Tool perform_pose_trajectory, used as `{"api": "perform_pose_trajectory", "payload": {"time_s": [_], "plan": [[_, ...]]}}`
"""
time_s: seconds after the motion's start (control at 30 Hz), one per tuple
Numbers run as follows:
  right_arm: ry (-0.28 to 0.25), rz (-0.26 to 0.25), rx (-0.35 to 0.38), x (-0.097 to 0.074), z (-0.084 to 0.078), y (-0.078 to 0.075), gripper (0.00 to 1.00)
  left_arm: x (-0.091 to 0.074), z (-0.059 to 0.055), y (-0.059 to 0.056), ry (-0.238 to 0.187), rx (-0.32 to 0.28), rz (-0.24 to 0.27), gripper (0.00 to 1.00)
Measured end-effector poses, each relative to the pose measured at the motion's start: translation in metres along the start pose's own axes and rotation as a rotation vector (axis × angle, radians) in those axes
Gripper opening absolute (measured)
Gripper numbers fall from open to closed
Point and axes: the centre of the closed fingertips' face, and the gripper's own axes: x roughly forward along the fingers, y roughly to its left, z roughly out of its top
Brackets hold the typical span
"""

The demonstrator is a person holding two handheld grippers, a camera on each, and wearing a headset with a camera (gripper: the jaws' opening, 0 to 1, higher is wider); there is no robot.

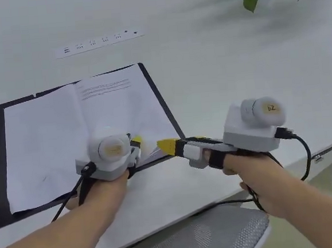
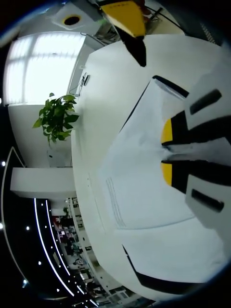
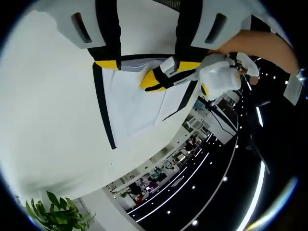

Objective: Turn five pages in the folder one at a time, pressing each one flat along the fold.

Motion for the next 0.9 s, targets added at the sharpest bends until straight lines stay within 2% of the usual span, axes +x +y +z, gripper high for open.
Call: {"api": "perform_pose_trajectory", "payload": {"time_s": [0.57, 0.9], "plan": [[0.022, -0.022, 0.088, 0.024, -0.004, -0.02, 0.43, 0.0, 0.0, 0.0, -0.006, -0.004, 0.003, 0.11], [0.005, -0.079, 0.122, 0.028, -0.003, -0.038, 0.19, 0.001, 0.001, 0.0, -0.003, -0.002, 0.004, 0.11]]}}
